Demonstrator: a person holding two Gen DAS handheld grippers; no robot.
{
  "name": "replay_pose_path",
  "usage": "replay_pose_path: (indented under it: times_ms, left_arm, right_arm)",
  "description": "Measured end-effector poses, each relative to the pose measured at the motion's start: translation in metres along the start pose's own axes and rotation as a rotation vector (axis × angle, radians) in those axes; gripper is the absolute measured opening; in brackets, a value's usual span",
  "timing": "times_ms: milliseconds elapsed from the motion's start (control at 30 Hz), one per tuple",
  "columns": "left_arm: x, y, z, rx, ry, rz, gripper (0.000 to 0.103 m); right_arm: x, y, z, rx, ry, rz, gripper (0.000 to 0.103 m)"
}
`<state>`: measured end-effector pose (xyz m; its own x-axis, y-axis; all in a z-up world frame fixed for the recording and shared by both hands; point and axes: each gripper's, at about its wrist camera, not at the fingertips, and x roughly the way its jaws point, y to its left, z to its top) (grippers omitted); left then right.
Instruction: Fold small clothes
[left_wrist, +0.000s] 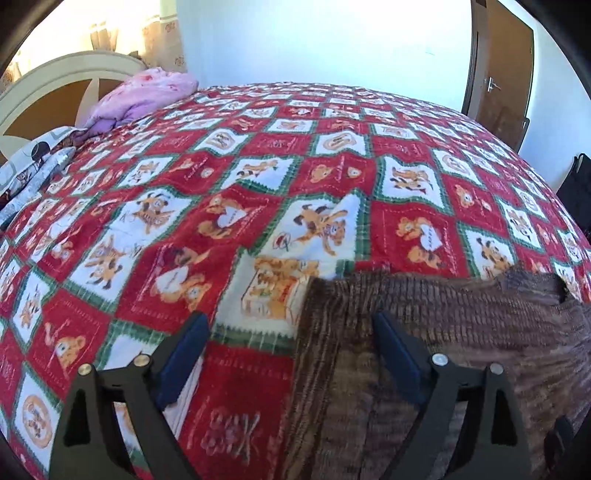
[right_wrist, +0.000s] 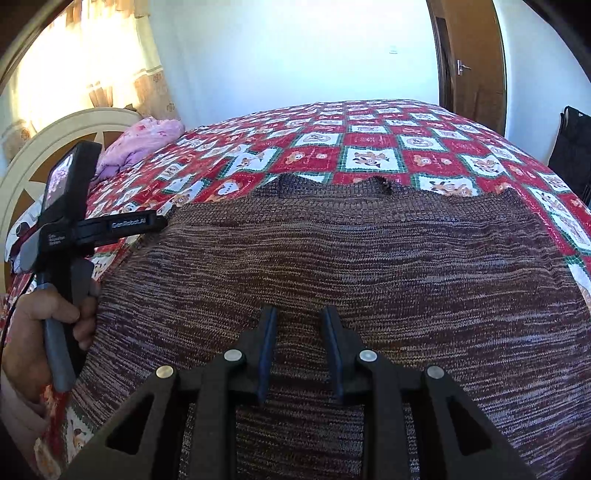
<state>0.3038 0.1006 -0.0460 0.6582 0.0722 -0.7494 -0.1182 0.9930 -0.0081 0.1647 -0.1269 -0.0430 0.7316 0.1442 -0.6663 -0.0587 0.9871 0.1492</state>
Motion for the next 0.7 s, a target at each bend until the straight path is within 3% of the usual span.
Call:
replay_pose_path:
  times_ms: [133,267,700]
  left_arm:
    - [-0.033,0.009,-0.029,-0.039,-0.01,-0.008,0.093]
    - [-0.067,-0.002,-0.058,0.055,-0.057,0.059,0.093]
    - [-0.113,-0.017,-0.078,0.119,-0.109,0.099,0.101]
  right_arm:
    - [-0.001,0.0,-0.001,0.006,-0.004,0.006,0.027]
    - [-0.002,0.0,-0.002,0.005,-0.005,0.004,0.027]
    - [-0.004,0.004,-0.002,-0.014,-0.009,-0.022,0.028]
